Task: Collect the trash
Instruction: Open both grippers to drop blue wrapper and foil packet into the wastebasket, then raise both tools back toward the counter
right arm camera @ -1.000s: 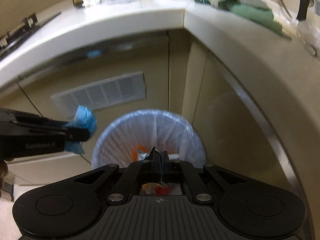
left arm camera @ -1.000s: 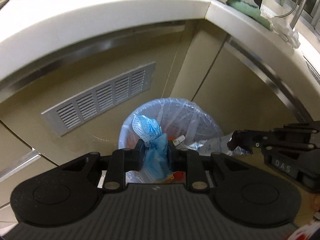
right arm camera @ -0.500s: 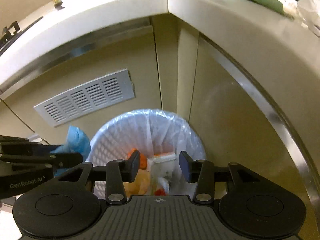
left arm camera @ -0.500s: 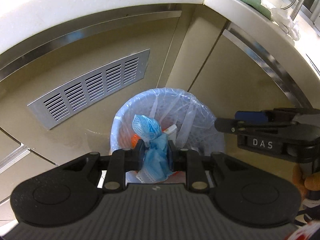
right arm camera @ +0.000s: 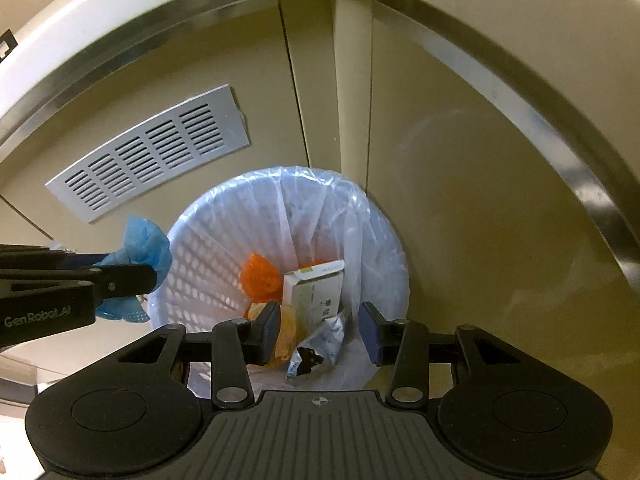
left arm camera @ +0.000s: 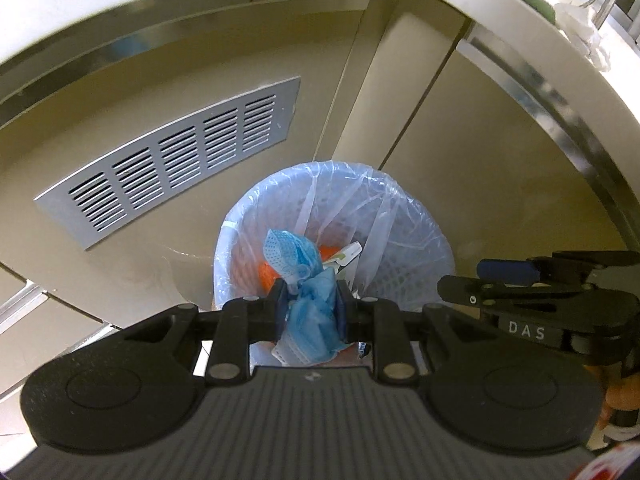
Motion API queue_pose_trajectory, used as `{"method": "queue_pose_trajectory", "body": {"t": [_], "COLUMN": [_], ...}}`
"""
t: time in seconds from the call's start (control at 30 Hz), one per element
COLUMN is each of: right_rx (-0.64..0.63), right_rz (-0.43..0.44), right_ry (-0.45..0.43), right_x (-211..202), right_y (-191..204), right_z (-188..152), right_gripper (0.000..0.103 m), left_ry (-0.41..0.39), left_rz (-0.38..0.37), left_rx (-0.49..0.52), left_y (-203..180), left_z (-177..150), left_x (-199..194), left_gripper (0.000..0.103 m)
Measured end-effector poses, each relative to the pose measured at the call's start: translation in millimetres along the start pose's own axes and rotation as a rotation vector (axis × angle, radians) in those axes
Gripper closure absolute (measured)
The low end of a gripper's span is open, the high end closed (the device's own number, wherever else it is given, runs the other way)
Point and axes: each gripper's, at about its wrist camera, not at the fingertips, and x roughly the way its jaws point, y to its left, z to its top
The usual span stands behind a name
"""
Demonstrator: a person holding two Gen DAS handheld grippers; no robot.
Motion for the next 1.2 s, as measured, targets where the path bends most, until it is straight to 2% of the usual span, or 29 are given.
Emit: {"method": "queue_pose_trajectory", "body": {"t": [0.13,0.23,0.3,0.4,0.8,1.2], "right_rx": [0.014,0.024,0.026,0.031,0.055,0.047], "right_rz": [0.001,0.001,0.002,0.003,0.037,0.111], "right_ry": [0.003,0.003,0.002,0.000,-0.006,-0.026], "right_x": [4,6,7,7,-5,-35], "right_y": [-4,-6,-8,-10,-10,0], "right_z": [1,1,2,2,-4,-9], "right_gripper": [0.059,0.059,0.059,0.058,0.048,0.045], "left_ry": [0.004,0.003,0.006,0.001,0.013,-0.034], "left_rz": [0.008,0.014,0.013,0.021,0.044,0.078], "left_rx": [0.017,0.041,0.047,0.057,0.063,0.013], "left_y": [-5,-8,-9,-10,-6,-11], "left_z": [2,4,5,7,-6,-20], "left_x": [10,17,20,22,4,-42], "left_gripper": [0.078,0.072,0.059,0.046,0.046,0.047]}}
